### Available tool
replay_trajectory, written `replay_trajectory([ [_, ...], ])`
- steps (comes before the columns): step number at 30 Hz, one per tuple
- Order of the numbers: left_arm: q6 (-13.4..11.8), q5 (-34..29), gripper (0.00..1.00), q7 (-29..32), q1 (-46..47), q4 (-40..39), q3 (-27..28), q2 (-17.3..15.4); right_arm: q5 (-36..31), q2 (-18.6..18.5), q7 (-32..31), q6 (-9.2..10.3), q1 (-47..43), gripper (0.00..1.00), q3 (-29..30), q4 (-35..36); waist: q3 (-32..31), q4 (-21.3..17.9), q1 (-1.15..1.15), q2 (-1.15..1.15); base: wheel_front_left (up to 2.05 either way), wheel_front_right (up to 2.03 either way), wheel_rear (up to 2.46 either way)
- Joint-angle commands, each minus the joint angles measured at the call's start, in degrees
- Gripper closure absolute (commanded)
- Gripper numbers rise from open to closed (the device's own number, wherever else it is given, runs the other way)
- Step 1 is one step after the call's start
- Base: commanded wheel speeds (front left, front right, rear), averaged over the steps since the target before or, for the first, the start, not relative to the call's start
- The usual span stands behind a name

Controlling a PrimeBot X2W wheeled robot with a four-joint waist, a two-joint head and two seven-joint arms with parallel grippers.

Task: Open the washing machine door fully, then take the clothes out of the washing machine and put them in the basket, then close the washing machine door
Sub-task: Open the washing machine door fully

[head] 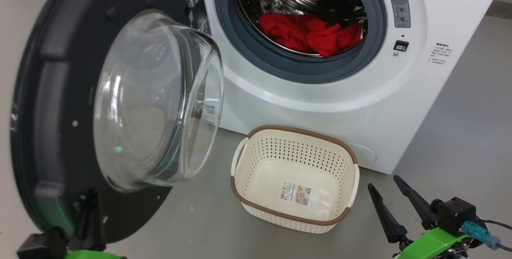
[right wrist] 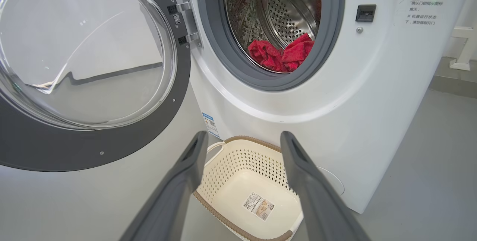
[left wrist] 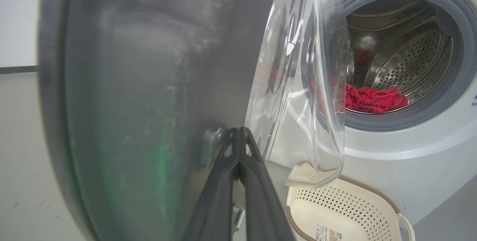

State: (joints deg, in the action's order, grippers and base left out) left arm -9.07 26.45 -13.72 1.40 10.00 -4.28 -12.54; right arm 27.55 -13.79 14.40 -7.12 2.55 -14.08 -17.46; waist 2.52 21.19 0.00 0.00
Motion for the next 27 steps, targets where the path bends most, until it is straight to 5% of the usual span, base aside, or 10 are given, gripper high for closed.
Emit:
replay_trajectory([
  [1, -1.15, 0.62, 1.0, -0.52, 3.22, -0.39, 3.81, -2.53, -0.66, -0.86, 0.6, -0.36, 1.27, 0.0, -0.96, 1.51, 0.24, -0.05, 0.0, 0.0, 0.0, 0.0, 0.0],
  [27, -1.78, -1.63, 1.0, -1.27, 14.63, 13.77, 14.21, -6.4, -0.62, -1.87, 0.6, -0.36, 3.75, 0.0, -0.18, 1.95, 4.84, -1.82, 0.0, 0.0, 0.0, 0.0, 0.0],
])
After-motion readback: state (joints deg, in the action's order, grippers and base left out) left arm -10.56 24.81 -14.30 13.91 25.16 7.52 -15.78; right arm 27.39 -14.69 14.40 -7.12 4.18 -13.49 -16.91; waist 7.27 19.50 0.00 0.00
